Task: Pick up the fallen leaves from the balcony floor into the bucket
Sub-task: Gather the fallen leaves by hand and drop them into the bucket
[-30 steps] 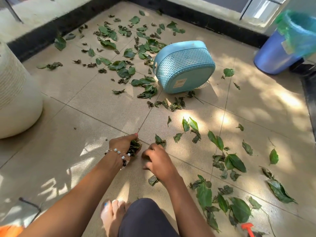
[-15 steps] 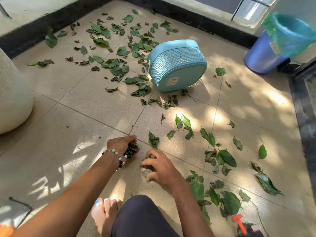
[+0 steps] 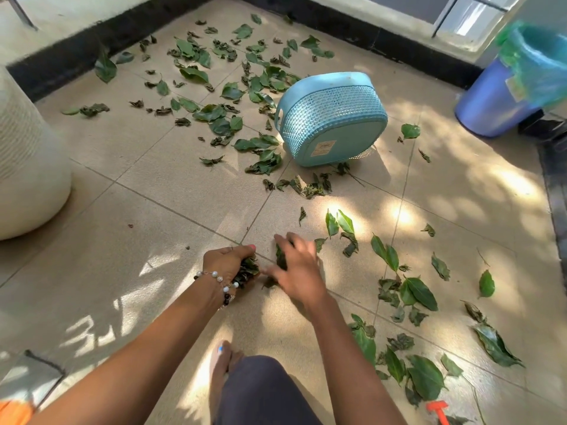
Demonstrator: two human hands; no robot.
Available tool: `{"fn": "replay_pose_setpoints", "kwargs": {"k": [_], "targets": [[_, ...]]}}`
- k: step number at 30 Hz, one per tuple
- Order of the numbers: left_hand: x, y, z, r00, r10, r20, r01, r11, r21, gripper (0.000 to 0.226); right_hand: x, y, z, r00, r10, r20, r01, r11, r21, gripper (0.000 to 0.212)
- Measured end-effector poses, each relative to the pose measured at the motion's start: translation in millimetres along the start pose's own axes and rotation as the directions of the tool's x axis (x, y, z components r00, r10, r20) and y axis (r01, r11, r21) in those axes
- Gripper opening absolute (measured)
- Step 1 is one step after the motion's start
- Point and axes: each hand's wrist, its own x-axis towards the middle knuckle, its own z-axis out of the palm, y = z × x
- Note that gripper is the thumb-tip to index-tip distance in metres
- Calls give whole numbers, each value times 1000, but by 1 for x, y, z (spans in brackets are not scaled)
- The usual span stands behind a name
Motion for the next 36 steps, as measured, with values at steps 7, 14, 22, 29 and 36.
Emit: {"fn": "replay_pose_setpoints", "kwargs": {"k": [7,14,22,29,36], "targets": [[7,1,4,1000,3,-20,-4,1000,-25,17,-27,13,26,971,-237,20,231,921,-313,50],[4,2,11,1000,8,23,-7,999,-41,15,-21,21,29,947,-113,-302,141,987,72,25],[1,-2,24,989,-57,136,67,996,-66,12,-2,-7,1,912,395,-107,-53,373,926,25],[6,7,47,986,-112,127,114,993,-15,45,-9,-13,17,917,40,-396,112,928,354,29],[4,22,66,985,-79,154,92,993,-79,29,6,1,-29,949,203,-243,38,688,725,27]]}}
